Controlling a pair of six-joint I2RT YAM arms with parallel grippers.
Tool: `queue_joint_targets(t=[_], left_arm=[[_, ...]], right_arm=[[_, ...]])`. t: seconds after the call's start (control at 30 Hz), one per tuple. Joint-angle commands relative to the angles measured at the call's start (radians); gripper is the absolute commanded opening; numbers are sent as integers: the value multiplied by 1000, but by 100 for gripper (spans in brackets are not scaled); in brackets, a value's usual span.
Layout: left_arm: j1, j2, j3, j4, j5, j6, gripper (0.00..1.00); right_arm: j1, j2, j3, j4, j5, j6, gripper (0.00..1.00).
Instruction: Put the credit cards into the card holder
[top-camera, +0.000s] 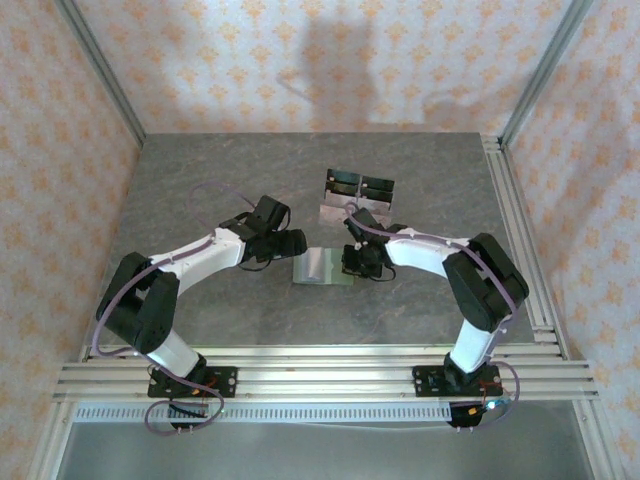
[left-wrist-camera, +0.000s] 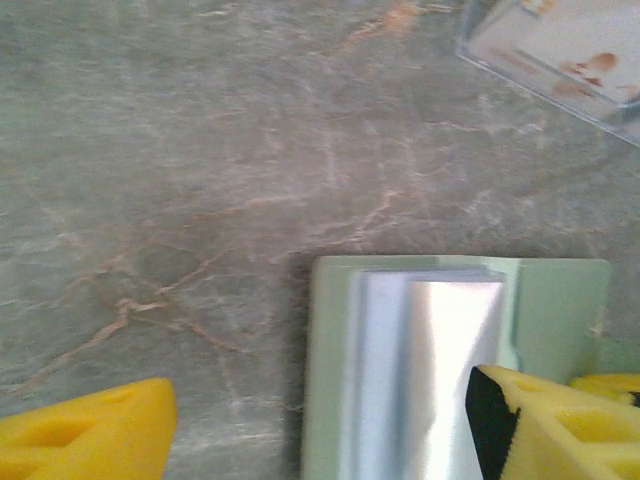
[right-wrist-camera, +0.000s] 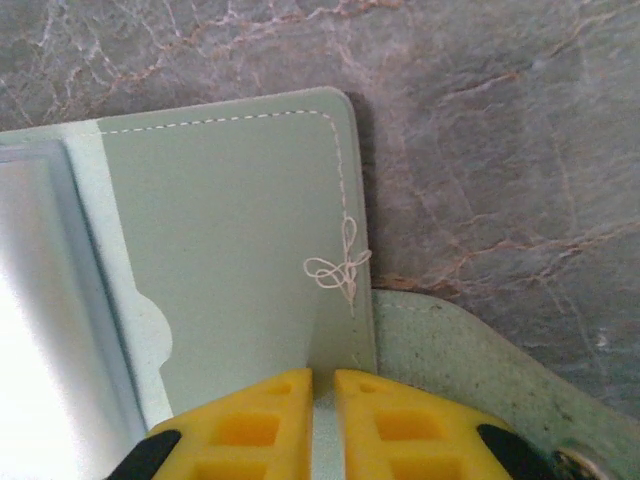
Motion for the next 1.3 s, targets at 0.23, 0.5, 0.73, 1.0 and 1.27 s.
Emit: queue_joint_targets(t=[0.23, 0.5, 0.73, 1.0, 1.27], left_arm=[[1, 98, -58, 191, 125, -40, 71], [1, 126, -85, 295, 180, -84, 63], [-1, 87, -107, 373, 231, -122, 48], [-31, -28, -135, 478, 255, -201, 51], [-79, 41, -112, 495, 248, -210, 53]], right_arm=[[-17, 36, -78, 50, 10, -7, 14], [-20, 36, -100, 69, 0, -12, 14], [-25, 42, -110, 78, -1, -19, 14], [-31, 44, -118, 82, -1, -22, 13], [-35, 44, -124, 78, 2, -22, 13]])
